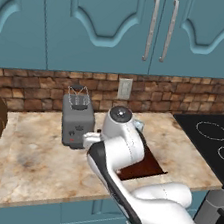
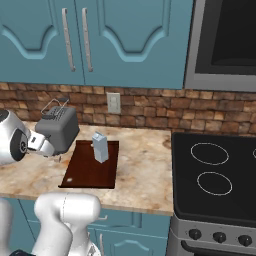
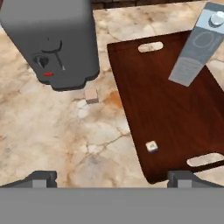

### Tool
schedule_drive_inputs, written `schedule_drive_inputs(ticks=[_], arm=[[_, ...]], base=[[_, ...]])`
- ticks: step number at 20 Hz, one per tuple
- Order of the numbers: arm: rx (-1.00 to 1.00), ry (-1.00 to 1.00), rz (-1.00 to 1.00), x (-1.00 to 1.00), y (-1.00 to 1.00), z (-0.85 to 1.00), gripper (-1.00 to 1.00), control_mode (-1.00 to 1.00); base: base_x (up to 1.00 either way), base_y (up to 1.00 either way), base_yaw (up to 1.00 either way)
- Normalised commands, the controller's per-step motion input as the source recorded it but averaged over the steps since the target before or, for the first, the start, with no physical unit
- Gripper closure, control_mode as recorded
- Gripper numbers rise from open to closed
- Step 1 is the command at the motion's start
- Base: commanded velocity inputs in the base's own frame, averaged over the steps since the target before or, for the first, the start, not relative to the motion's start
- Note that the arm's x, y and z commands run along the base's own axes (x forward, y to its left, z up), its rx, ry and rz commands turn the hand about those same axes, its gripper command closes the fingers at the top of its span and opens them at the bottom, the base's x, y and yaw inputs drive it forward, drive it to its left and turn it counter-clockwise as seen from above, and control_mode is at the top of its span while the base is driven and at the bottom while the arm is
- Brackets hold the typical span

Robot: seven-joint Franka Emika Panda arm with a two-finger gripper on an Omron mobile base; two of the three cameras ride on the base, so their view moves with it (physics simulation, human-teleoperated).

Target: Take out the milk from the fridge and place it on the tray on the counter. Then take the sugar cube near the tray and place it in the tray.

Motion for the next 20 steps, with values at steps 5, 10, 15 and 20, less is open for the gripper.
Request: schedule_drive_inputs(ticks=[5, 10, 15, 20], arm=[[-0.02, 0.0, 0.04, 0.28, 0.15, -0.23, -1.0, -1.0], [0.0, 0.0, 0.0, 0.29, 0.01, -0.28, -1.0, -1.0], [0.0, 0.0, 0.0, 0.29, 0.0, -0.23, -1.0, -1.0], [0.0, 0.04, 0.0, 0.34, 0.0, -0.18, -1.0, -1.0]], base=[[0.0, 0.0, 0.0], [0.0, 0.0, 0.0], [0.0, 0.0, 0.0], [0.0, 0.0, 0.0]])
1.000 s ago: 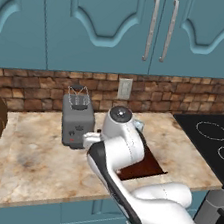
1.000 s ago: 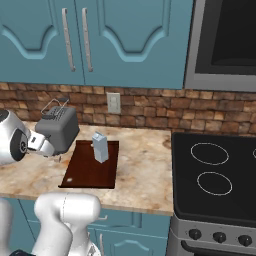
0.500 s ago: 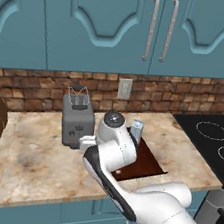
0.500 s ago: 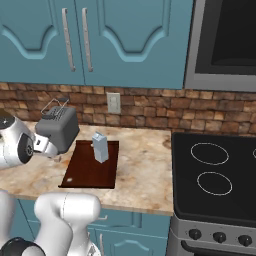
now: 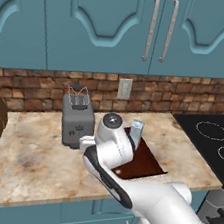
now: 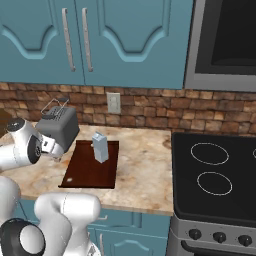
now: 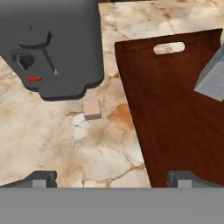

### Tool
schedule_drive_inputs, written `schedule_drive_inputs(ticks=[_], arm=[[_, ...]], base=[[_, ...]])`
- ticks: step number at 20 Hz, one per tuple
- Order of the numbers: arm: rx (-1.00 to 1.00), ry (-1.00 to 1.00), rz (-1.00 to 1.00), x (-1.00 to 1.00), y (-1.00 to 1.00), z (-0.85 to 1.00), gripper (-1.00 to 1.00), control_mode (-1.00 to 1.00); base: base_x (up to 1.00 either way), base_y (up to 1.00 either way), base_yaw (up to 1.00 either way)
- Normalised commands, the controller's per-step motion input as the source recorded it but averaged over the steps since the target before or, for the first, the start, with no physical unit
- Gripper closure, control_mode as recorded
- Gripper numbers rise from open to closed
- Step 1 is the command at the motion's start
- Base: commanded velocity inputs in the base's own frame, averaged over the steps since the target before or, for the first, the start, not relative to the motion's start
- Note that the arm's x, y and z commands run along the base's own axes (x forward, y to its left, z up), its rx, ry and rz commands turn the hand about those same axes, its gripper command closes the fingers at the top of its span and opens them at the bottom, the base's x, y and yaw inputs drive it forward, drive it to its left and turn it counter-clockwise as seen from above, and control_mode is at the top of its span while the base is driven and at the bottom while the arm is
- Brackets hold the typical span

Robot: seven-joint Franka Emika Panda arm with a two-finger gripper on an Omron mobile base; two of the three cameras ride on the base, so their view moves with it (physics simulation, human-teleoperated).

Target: Take out the milk from the fridge and place it on the tray on the counter. Then take the sugar cube near the tray and place it in the tray.

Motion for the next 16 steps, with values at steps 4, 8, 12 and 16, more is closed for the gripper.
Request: schedule_drive_inputs(ticks=[4, 8, 12, 16], arm=[[0.0, 0.05, 0.0, 0.35, 0.08, -0.22, -1.0, -1.0], [0.0, 0.07, 0.0, 0.36, 0.17, -0.23, -1.0, -1.0], [0.0, 0.02, 0.0, 0.31, 0.15, -0.21, -1.0, -1.0], [0.0, 0.0, 0.0, 0.19, 0.03, -0.19, -1.0, -1.0]], base=[[0.0, 0.0, 0.0], [0.0, 0.0, 0.0], [0.0, 0.0, 0.0], [0.0, 0.0, 0.0]])
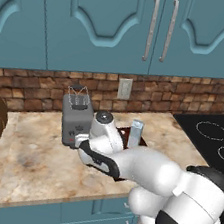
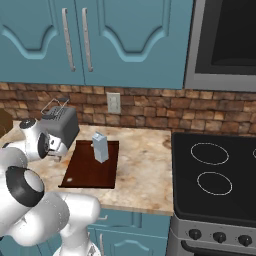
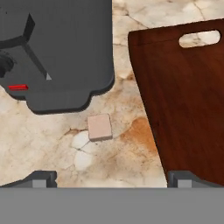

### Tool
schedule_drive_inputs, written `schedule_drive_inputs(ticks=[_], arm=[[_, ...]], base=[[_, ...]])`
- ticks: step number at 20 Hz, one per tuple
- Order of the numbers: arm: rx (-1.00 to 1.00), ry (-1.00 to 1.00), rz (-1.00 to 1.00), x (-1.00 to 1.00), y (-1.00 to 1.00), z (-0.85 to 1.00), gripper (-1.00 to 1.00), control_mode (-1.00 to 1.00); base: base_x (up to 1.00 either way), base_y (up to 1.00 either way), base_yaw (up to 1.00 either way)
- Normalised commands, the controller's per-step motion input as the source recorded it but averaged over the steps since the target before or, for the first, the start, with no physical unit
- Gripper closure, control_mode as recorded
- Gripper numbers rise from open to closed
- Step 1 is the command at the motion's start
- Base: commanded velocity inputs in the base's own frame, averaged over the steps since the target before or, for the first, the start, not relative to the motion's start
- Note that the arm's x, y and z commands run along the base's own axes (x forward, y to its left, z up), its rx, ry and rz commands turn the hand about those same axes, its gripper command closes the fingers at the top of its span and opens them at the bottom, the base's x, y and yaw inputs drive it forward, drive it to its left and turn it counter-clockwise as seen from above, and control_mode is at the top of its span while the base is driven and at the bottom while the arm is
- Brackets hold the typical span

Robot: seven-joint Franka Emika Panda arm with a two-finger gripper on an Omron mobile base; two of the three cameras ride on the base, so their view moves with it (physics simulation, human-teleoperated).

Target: Take out the milk from the fridge and place it on the tray on the counter. Then take the sugar cube near the tray and place it in the tray.

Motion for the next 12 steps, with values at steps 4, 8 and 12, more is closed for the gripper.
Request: schedule_drive_inputs(ticks=[4, 8, 12], arm=[[0.0, 0.0, 0.0, 0.08, 0.03, -0.27, -1.0, -1.0], [0.0, 0.0, 0.0, 0.07, 0.01, -0.28, -1.0, -1.0], [0.0, 0.0, 0.0, 0.14, 0.0, -0.14, -1.0, -1.0]], base=[[0.0, 0.0, 0.0], [0.0, 0.0, 0.0], [0.0, 0.0, 0.0]])
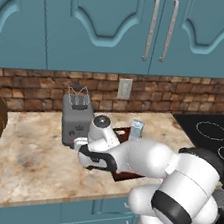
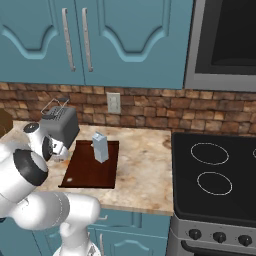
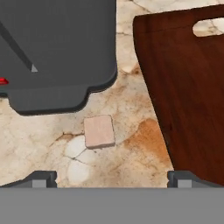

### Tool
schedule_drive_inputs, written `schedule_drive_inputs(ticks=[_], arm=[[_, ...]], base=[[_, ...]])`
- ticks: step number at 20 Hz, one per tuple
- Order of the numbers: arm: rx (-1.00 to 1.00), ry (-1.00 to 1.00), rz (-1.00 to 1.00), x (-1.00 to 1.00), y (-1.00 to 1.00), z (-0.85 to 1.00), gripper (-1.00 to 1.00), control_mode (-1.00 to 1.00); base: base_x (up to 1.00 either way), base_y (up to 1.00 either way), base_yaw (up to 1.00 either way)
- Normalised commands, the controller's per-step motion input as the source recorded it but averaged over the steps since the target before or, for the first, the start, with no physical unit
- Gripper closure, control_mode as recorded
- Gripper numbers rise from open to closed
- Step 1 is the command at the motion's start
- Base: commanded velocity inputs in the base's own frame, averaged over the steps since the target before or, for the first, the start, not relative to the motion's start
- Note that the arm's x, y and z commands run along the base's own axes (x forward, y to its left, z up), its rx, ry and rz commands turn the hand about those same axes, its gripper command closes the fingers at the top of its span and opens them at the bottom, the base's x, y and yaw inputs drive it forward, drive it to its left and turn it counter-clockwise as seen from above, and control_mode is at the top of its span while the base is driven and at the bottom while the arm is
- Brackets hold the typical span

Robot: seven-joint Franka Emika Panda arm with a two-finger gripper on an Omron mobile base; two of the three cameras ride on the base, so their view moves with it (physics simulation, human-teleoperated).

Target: Take out the milk from the fridge and place it on the tray on the counter. Then take the sugar cube near the tray and place it in the tray.

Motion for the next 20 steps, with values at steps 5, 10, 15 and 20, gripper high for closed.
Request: schedule_drive_inputs(ticks=[5, 10, 15, 20], arm=[[0.0, 0.0, 0.0, 0.12, 0.01, -0.14, -1.0, -1.0], [0.0, 0.0, 0.0, 0.14, 0.14, -0.13, -1.0, -1.0], [0.0, 0.0, 0.0, 0.14, 0.07, -0.11, -1.0, -1.0], [0.0, 0.0, 0.0, 0.17, 0.0, -0.14, -1.0, -1.0]], base=[[0.0, 0.0, 0.0], [0.0, 0.0, 0.0], [0.0, 0.0, 0.0], [0.0, 0.0, 0.0]])
